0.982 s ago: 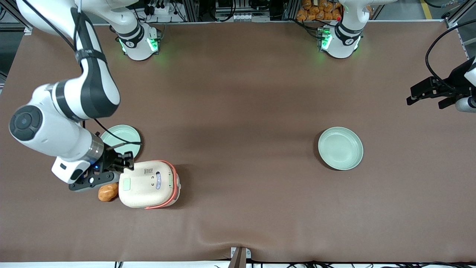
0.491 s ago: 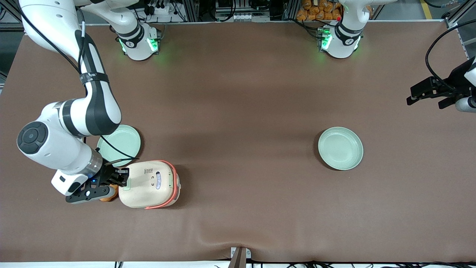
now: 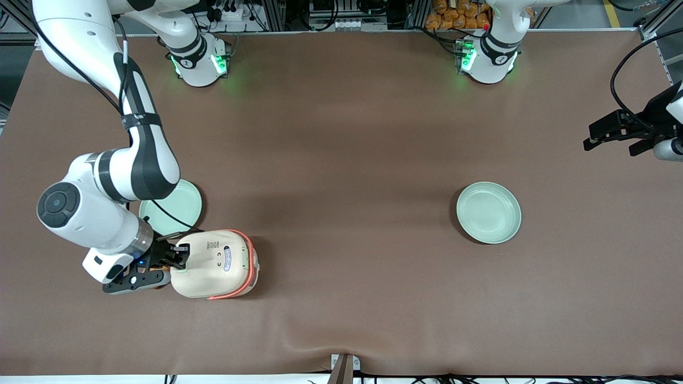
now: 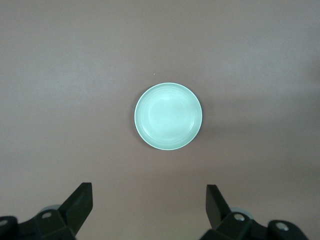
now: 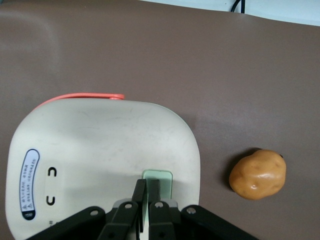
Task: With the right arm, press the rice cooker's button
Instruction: 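Press down on the rice cooker's green lid button with the right gripper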
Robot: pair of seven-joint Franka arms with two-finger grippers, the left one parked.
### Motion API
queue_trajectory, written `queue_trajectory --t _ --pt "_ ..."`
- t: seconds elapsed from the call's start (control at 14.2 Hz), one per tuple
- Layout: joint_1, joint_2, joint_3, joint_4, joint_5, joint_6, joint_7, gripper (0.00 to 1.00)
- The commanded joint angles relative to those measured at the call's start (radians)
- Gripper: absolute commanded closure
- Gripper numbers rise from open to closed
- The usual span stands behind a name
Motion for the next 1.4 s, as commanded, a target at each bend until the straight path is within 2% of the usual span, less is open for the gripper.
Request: queue_trajectory --t 0.0,0.49,1.05,1.26,1.33 --pt "-0.015 0.009 0.008 0.0 0.0 0.011 -0.016 0.92" --pt "-0.027 0.033 0.008 -0.019 0.008 0.038 -0.016 0.91" --pt "-0.013 -0.022 0.011 -0.003 0.014 0.025 0.002 0.88" --pt "-0.013 -0.068 0.014 0.0 0.014 -0.041 0.007 0.88" --pt "-0.013 -0.088 0.014 0.001 0.014 -0.064 0.007 0.84"
